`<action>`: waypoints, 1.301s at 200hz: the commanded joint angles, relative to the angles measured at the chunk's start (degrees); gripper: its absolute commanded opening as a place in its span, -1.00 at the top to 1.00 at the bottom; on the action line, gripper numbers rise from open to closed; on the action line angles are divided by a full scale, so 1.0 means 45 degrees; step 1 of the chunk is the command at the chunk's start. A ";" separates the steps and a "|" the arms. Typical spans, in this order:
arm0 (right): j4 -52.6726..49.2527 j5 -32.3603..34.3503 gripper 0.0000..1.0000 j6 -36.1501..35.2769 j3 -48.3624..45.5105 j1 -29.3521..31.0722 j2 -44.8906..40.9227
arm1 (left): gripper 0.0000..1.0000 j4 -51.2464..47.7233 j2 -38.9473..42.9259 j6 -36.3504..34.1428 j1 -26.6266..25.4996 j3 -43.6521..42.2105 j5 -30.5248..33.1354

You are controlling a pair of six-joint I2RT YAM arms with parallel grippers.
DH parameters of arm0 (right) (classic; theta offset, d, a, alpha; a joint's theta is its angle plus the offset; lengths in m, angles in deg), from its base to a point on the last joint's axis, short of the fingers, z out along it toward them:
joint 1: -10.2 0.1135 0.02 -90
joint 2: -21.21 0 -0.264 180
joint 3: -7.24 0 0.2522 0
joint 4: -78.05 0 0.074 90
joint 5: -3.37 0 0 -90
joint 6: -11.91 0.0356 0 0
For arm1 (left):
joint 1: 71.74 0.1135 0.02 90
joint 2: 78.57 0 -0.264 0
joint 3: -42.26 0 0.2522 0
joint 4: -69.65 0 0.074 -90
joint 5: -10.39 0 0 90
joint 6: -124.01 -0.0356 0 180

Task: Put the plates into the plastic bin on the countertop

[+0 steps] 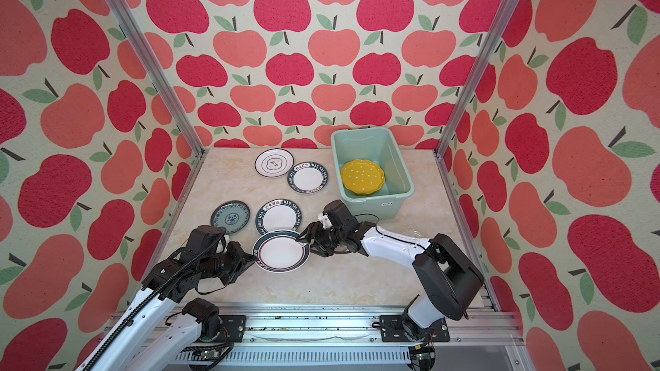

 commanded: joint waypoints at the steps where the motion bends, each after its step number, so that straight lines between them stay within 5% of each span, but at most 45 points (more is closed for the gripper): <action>1: 0.2012 -0.0596 -0.22 0.0675 -0.0216 0.0109 0.0471 | 1.00 0.0598 0.0189 0.1078 -0.0264 0.0440 0.0253; 77: 0.3591 -0.0835 0.03 0.1129 -0.0230 0.0358 0.0870 | 1.00 0.1374 0.0063 0.1974 -0.1494 0.0450 0.1434; 203: -0.0471 0.0146 0.83 -0.0624 0.0801 0.0368 -0.0556 | 1.00 0.1211 -0.0180 0.1748 -0.1670 0.1044 0.2278; 260: -0.3179 0.1129 0.90 -0.1787 0.2151 0.0387 -0.1814 | 0.18 -0.0542 0.0245 0.1172 -0.1690 0.2808 0.3174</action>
